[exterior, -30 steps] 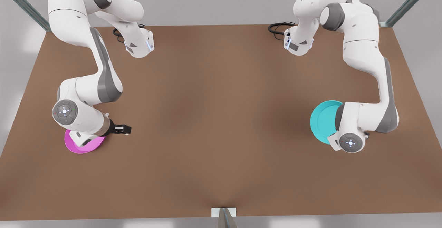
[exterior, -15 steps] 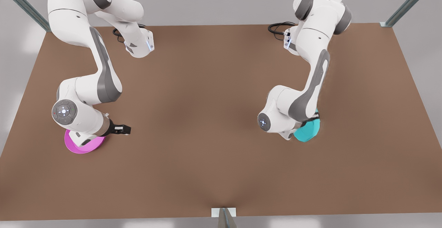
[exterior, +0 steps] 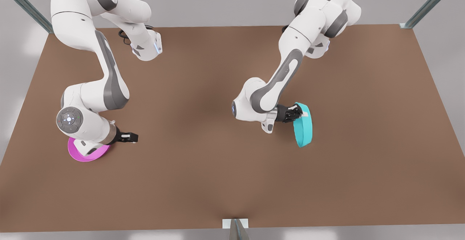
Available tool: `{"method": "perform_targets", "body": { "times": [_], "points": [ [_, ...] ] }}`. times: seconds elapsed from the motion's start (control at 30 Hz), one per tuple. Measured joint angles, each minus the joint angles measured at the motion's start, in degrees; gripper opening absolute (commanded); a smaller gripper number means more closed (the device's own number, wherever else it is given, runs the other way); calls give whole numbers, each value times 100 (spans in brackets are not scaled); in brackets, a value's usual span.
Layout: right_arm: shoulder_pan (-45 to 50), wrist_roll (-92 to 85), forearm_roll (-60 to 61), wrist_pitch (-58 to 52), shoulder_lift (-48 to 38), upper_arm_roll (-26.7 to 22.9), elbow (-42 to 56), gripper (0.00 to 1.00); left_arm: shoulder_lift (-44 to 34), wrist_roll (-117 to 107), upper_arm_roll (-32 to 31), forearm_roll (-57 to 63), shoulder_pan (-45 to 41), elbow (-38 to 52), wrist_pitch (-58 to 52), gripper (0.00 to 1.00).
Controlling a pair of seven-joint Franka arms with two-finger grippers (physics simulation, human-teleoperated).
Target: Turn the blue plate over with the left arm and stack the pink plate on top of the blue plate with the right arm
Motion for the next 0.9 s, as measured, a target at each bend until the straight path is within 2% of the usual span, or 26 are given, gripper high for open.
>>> {"method": "perform_targets", "body": {
  "times": [0.67,0.9],
  "points": [
    [62,69,-20,9,36,0,17,100,911,-1596,1,1955,-1022,-108,-343,22],
    [62,61,-25,10,71,0,35,100,1201,-1928,1,2305,-1386,-108,-581,21]
  ]
}}
